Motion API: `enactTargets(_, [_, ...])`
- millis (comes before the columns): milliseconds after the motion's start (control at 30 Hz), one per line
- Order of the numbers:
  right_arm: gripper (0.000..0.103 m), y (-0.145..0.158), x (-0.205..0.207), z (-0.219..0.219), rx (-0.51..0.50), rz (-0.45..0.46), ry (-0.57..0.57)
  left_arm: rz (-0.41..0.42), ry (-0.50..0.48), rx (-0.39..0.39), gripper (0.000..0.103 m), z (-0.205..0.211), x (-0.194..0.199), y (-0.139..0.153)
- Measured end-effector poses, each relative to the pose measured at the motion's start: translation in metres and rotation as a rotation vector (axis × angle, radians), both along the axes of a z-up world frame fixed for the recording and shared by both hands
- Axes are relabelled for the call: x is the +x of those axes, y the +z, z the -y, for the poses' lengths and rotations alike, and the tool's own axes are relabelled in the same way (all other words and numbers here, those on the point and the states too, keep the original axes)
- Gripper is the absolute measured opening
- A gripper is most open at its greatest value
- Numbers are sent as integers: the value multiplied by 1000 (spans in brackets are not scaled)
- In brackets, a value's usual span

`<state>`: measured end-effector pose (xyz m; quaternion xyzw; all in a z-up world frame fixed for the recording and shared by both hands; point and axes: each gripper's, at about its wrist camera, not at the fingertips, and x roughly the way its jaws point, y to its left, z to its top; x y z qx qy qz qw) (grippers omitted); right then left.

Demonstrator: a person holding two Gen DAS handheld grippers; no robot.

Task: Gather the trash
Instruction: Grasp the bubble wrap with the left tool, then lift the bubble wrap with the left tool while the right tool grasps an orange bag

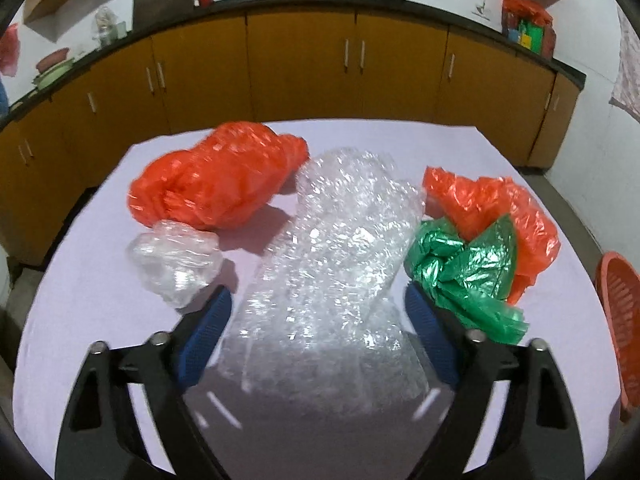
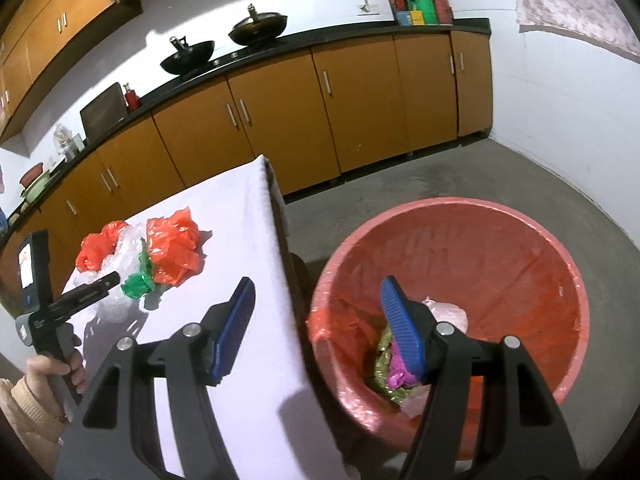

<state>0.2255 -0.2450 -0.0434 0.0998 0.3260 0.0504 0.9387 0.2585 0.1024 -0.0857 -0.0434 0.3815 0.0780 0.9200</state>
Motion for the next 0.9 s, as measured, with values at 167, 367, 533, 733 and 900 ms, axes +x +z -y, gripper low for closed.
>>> enactTargets(167, [64, -1, 4, -19, -17, -7, 33, -34, -33, -47, 40, 0, 6, -10])
enactTargets(367, [64, 1, 7, -41, -23, -9, 73, 23, -69, -51, 16, 0, -6, -1])
enactTargets(533, [64, 3, 11, -62, -24, -4, 108, 105, -80, -53, 15, -6, -30, 19])
enactTargets(733, [62, 5, 21, -96, -15, -1, 164, 200, -63, -82, 15, -26, -59, 47])
enactTargets(900, [57, 9, 39, -132, -26, 20, 205, 253, -29, -135, 15, -56, -80, 63])
